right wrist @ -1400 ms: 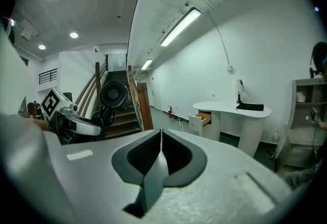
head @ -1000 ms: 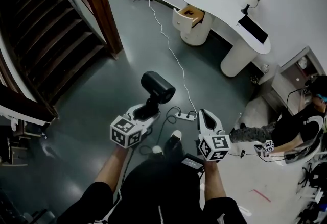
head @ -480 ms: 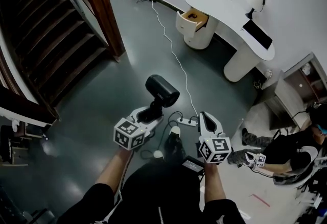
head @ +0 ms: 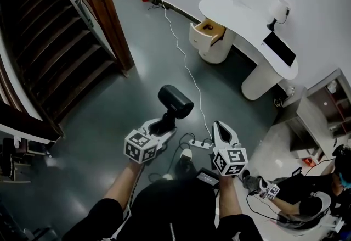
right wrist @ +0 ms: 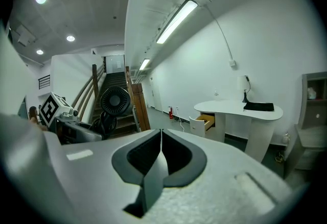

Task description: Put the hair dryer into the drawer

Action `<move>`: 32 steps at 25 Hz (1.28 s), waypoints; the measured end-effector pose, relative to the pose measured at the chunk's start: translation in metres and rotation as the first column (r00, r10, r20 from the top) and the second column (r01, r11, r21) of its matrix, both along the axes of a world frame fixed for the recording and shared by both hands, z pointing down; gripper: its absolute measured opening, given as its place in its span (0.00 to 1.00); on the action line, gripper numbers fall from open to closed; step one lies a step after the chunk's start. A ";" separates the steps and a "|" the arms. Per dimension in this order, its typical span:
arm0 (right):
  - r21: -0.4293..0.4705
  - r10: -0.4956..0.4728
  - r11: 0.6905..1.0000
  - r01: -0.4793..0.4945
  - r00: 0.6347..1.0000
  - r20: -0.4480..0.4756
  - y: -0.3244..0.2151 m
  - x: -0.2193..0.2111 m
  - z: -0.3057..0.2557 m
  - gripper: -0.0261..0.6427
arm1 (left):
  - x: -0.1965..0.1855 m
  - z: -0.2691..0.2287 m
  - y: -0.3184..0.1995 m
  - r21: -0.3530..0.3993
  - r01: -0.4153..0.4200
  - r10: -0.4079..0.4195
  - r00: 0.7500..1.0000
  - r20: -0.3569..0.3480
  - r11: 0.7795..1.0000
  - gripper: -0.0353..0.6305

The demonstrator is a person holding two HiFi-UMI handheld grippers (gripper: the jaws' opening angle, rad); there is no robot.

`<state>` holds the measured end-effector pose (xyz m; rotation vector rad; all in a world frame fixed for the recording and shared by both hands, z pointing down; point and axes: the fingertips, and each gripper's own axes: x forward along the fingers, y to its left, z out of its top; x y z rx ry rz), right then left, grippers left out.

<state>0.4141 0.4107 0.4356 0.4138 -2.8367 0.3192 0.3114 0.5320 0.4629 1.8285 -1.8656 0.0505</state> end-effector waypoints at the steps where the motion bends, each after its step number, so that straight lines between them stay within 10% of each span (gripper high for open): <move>1: 0.003 -0.009 1.000 0.009 1.000 0.000 -0.006 -0.006 -0.001 0.05 | -0.004 -0.001 -0.007 0.001 0.001 -0.001 1.000 0.003 1.000 0.37; 32: -0.072 -0.118 0.991 0.117 0.993 -0.009 -0.154 -0.091 0.018 0.05 | -0.074 0.012 -0.157 -0.056 0.054 -0.053 0.999 0.011 0.997 0.37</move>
